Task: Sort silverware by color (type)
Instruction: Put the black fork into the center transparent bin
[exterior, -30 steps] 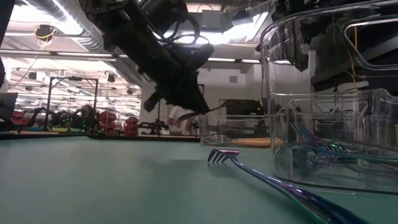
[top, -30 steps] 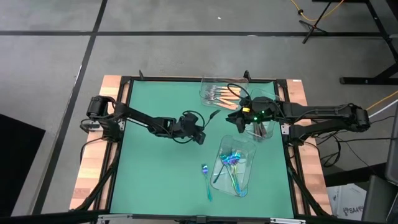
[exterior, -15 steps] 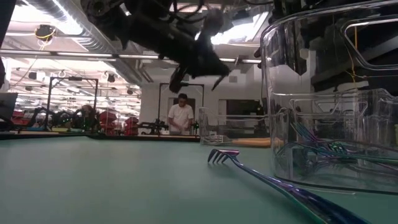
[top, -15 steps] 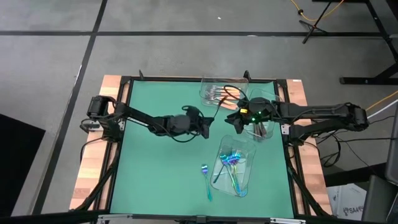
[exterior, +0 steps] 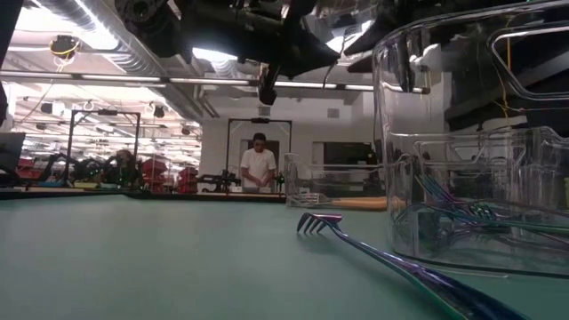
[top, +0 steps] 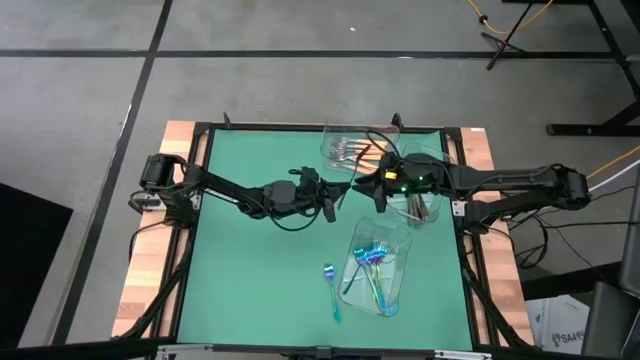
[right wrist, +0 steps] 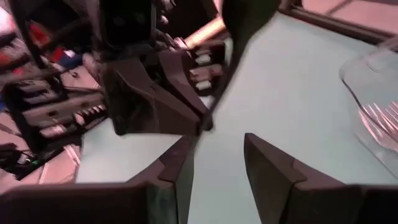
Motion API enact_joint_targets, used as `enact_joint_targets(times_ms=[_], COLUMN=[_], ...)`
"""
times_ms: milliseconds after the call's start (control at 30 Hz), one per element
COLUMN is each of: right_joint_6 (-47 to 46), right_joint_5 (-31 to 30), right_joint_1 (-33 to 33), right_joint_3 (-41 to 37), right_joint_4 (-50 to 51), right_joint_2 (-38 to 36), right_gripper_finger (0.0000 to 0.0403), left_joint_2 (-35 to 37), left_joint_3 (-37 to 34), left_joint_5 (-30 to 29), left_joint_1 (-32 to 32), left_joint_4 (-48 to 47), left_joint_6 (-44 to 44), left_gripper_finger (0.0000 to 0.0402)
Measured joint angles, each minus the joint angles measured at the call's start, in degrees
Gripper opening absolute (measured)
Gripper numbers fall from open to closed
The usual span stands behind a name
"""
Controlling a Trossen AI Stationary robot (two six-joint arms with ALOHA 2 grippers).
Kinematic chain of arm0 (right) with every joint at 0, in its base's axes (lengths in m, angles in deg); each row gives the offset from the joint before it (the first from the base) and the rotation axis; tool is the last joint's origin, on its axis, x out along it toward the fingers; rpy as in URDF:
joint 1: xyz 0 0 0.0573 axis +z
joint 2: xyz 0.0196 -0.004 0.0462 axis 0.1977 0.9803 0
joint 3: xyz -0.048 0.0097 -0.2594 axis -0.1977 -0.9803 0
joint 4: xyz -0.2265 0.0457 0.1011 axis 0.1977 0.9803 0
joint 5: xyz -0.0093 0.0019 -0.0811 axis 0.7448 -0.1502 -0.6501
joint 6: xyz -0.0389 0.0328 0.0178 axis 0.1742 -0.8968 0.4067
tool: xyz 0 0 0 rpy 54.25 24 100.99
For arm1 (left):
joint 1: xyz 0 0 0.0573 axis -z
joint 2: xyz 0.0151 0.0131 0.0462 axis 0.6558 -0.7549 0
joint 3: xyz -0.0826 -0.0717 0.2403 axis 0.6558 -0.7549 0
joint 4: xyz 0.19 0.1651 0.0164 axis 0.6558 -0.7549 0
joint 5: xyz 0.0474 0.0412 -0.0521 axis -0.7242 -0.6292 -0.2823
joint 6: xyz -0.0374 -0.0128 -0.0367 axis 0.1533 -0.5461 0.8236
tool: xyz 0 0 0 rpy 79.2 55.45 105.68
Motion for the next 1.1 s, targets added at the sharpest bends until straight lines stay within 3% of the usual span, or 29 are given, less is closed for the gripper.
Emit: enact_joint_targets(times_ms=[400, 733, 1100], right_joint_6=[1.64, 1.6, 1.57], right_joint_5=[0.04, -0.44, -0.83], right_joint_1=[0.0, 0.0, -0.02], right_joint_3=[0.0, 0.0, 0.0], right_joint_4=[-7.18, -7.59, -7.39], right_joint_2=[0.49, 0.59, 0.59], right_gripper_finger=[0.0129, 0.0127, 0.0039], left_joint_2=[0.0, 0.0, 0.04], left_joint_3=[0.0, 0.0, 0.0], left_joint_5=[2.51, 2.69, 2.73], left_joint_1=[0.0, 0.0, 0.0], left_joint_4=[0.26, 0.22, 0.26], left_joint_6=[-0.15, -0.15, -0.15], left_gripper_finger=[0.0007, 0.0007, 0.0007])
